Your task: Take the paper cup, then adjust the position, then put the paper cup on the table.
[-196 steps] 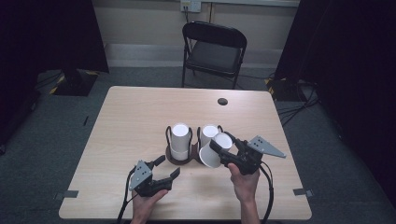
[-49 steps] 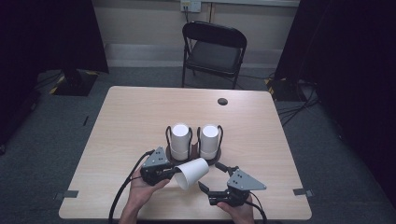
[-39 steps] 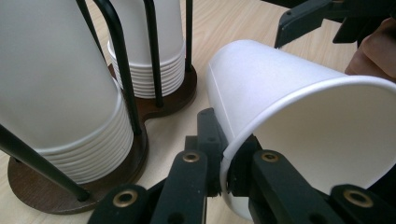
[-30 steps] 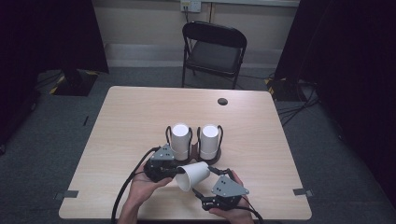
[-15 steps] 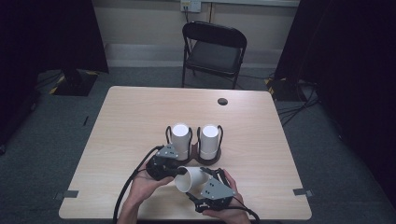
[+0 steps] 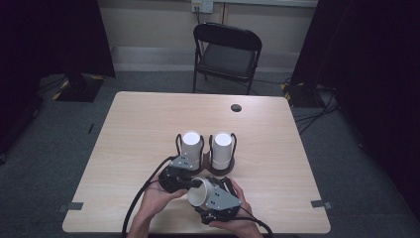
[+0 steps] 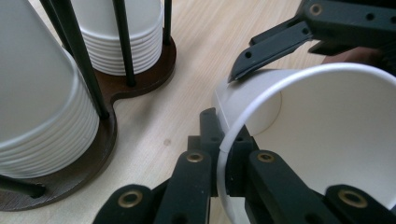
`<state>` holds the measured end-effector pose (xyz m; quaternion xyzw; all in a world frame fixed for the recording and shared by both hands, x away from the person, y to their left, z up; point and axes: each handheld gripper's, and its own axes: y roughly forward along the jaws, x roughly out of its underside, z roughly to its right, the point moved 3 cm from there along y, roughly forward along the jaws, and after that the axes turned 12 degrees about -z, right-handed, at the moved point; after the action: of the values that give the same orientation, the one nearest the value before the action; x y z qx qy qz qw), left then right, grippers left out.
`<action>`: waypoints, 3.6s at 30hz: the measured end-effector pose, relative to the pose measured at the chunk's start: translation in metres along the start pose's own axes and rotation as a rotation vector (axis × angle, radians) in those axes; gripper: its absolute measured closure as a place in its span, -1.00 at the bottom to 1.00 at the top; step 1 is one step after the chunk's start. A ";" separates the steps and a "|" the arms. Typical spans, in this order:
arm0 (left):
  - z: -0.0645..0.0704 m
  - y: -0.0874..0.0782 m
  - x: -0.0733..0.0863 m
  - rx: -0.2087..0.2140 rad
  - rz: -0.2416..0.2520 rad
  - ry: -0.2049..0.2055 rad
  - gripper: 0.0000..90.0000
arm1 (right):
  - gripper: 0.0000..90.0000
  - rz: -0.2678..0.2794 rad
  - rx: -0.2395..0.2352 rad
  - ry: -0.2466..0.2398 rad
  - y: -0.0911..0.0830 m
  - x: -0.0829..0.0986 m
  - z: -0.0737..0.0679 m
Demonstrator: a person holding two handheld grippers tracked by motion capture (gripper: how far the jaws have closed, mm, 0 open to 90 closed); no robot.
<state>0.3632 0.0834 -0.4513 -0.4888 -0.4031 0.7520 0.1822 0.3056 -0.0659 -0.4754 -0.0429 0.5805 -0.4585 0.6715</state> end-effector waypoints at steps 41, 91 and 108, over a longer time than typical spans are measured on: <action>-0.004 0.001 0.006 0.010 0.165 -0.054 0.65 | -0.49 0.072 0.038 0.047 -0.004 -0.008 0.008; -0.019 -0.008 0.058 -0.271 0.501 -0.158 -0.64 | -0.46 0.123 0.167 0.479 -0.045 0.040 0.100; -0.021 0.000 0.077 -0.388 0.517 -0.196 -0.66 | -0.45 0.124 0.251 0.565 -0.046 0.040 0.149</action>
<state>0.3460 0.1439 -0.5010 -0.5258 -0.4170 0.7259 -0.1508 0.3983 -0.1896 -0.4296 0.2049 0.6846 -0.4783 0.5105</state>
